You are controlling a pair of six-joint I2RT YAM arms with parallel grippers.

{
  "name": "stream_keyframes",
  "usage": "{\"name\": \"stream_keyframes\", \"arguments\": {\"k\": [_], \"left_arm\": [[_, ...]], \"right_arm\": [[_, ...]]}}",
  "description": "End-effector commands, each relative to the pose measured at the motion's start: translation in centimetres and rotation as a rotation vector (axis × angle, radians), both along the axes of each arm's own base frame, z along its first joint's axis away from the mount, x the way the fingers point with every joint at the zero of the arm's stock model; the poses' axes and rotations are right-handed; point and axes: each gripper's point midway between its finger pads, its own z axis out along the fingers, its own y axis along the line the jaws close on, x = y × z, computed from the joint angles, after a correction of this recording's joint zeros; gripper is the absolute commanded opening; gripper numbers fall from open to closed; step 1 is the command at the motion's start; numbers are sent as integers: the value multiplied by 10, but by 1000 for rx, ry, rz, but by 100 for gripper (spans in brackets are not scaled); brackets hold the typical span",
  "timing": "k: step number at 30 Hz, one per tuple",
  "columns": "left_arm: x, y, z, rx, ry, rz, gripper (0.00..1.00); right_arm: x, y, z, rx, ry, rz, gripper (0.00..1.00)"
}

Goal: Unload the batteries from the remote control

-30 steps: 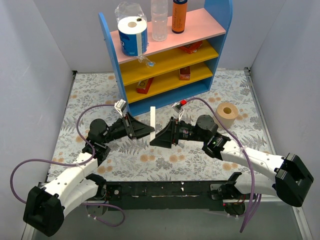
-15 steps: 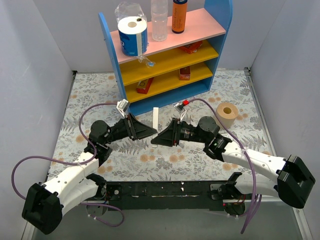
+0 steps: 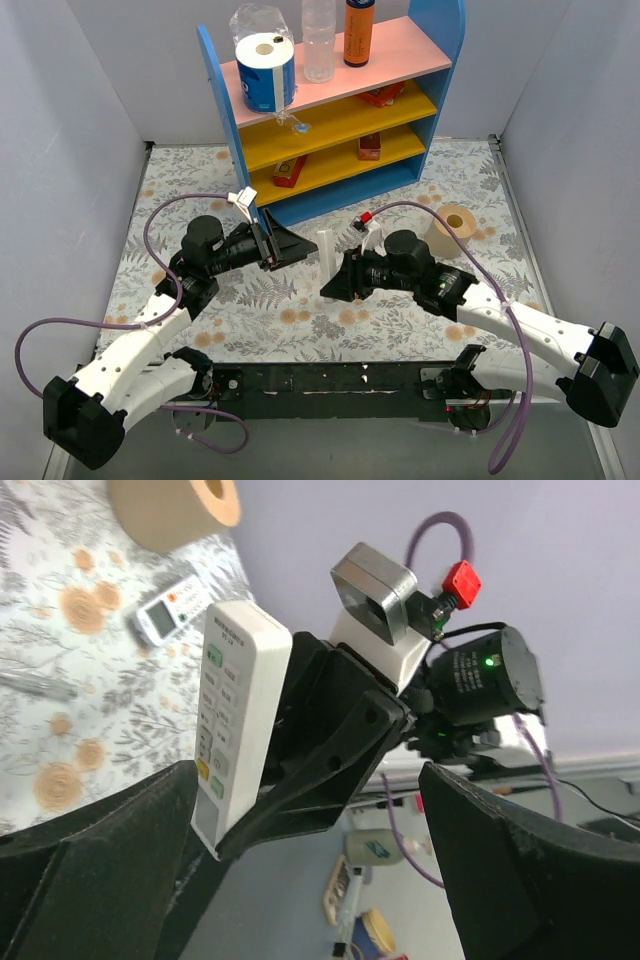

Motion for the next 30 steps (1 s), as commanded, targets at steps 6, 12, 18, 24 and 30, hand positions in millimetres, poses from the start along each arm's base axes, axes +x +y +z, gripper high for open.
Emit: {"name": "stream_keyframes", "arguments": {"k": [6,12,18,24,30], "left_arm": [[23,19,-44,292,13,129,94],[20,15,-62,297,66,92,92],[18,11,-69,272,89,76,91],[18,10,-71,268,96,68,93],[21,10,-84,288,125,82,94]], "right_arm": [[19,-29,-37,-369,-36,-80,1],[15,-26,-42,-388,-22,-71,1],[8,-25,-54,-415,5,-66,1],[7,-14,-62,-420,24,-55,1],[3,5,-51,-401,-10,-28,1]]}}
